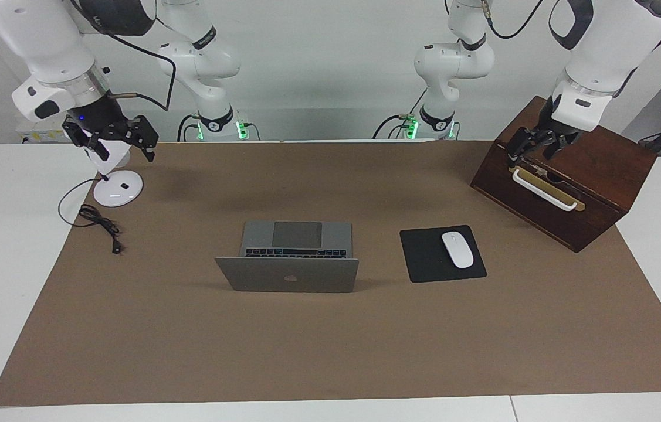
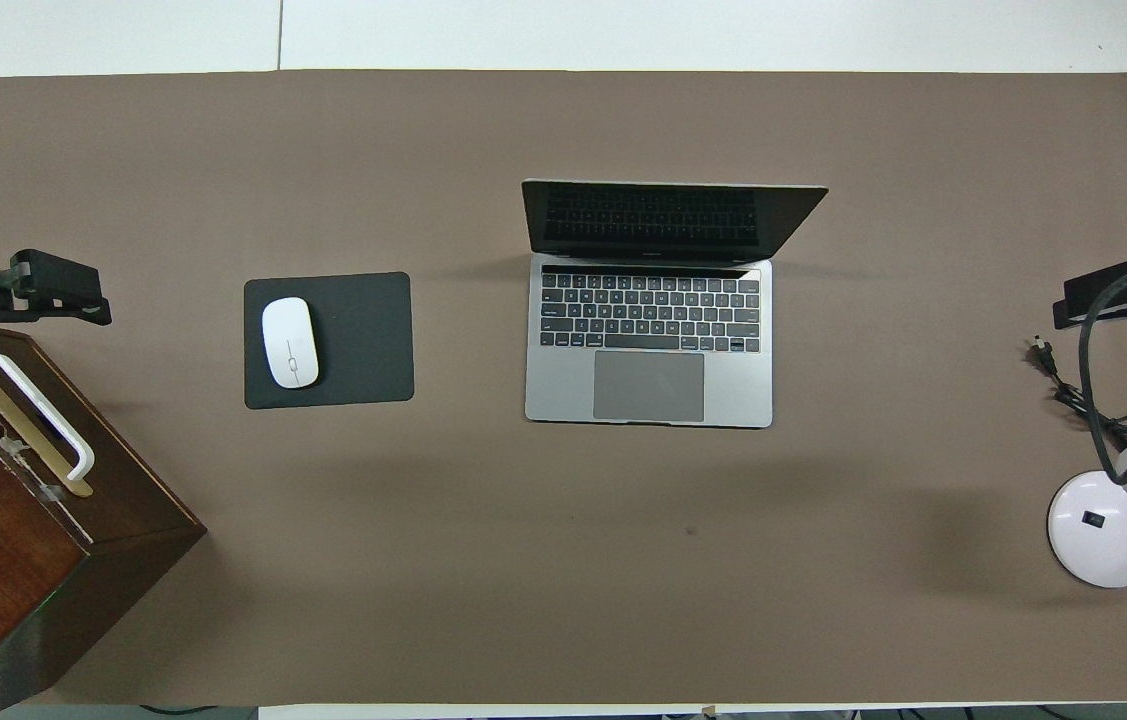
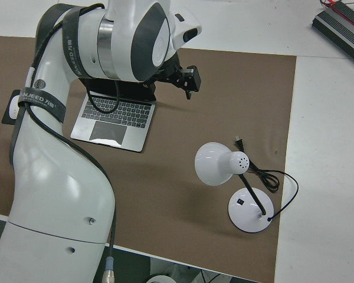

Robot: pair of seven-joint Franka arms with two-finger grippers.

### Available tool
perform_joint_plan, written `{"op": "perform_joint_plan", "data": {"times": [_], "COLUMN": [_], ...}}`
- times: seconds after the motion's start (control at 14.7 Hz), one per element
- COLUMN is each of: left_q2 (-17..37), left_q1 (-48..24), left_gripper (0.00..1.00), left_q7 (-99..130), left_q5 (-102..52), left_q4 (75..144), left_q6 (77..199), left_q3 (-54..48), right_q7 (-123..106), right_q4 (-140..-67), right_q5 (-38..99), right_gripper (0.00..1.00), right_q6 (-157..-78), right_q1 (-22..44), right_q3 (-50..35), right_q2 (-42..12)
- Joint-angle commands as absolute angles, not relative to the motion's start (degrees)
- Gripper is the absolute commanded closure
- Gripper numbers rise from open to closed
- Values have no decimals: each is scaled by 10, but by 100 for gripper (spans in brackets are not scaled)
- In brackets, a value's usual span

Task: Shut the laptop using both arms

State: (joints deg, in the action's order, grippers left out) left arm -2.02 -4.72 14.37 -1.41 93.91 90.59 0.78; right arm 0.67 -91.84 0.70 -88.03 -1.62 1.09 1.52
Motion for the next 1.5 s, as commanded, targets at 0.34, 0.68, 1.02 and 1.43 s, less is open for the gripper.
{"op": "perform_joint_plan", "data": {"times": [0.34,0.68,1.02,1.43], "left_q2": [-11,-16,-25,-63], "left_q1": [-46,-48,-51,-63], "left_gripper": [0,0,100,100], "left_q7": [137,218,274,627], "left_q5": [-9,-13,-17,-132], "left_q4": [927,942,971,1061], "left_q6": [901,907,911,1039], "left_q3": [5,9,-7,-24], "right_q7": [1,1,1,2], "right_q4": [-913,-913,-913,-912], "right_q5": [5,5,5,12], "right_gripper": [0,0,0,0], "right_q6": [-880,-880,-881,-902], "right_q1": [-22,-22,-22,-22], "right_q3": [7,7,7,10], "right_q2": [11,11,11,-3]}}
